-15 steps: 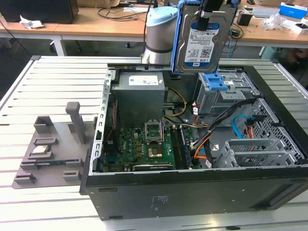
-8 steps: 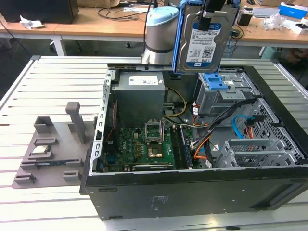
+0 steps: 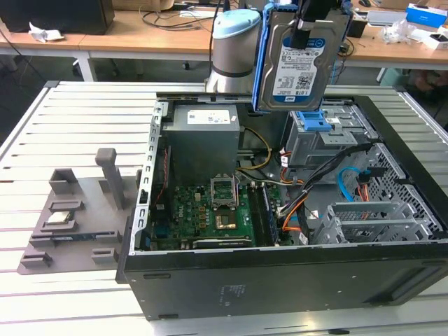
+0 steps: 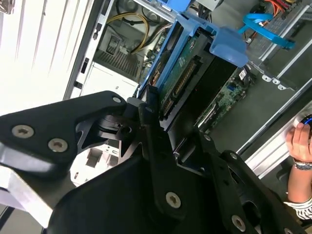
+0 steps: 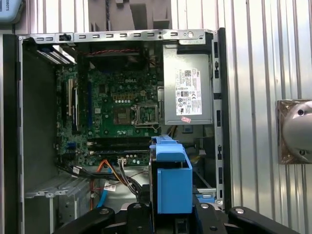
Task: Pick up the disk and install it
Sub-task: 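Pick up the disk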
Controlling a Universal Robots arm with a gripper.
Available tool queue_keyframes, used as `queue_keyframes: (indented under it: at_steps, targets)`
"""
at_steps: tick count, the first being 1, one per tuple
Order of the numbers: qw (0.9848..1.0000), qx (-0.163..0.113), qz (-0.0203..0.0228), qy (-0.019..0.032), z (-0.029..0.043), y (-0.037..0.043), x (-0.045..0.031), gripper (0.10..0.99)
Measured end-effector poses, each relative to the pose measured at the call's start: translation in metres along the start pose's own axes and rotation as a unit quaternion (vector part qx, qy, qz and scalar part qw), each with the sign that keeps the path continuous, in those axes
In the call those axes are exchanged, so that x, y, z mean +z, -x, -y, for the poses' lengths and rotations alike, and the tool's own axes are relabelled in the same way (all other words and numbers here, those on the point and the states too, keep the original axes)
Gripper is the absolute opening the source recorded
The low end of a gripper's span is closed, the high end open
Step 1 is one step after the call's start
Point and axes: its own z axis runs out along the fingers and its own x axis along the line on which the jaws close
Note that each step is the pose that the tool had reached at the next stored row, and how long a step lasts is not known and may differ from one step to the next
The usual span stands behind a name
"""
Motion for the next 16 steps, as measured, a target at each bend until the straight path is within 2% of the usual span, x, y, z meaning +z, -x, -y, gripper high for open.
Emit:
queue_keyframes:
  at_steps: [1, 3, 4, 6, 16]
  targets:
    - [1.0, 0.0, 0.0, 0.0, 0.0001, -0.0018, 0.0, 0.361]
    - [1.0, 0.0, 0.0, 0.0, 0.0011, -0.0313, 0.0005, 0.361]
    - [1.0, 0.0, 0.0, 0.0, 0.0014, -0.0398, 0.0007, 0.361]
    - [1.0, 0.0, 0.0, 0.0, 0.0016, -0.0465, 0.0008, 0.361]
    - [1.0, 0.0, 0.0, 0.0, 0.0024, -0.0703, 0.0013, 0.361]
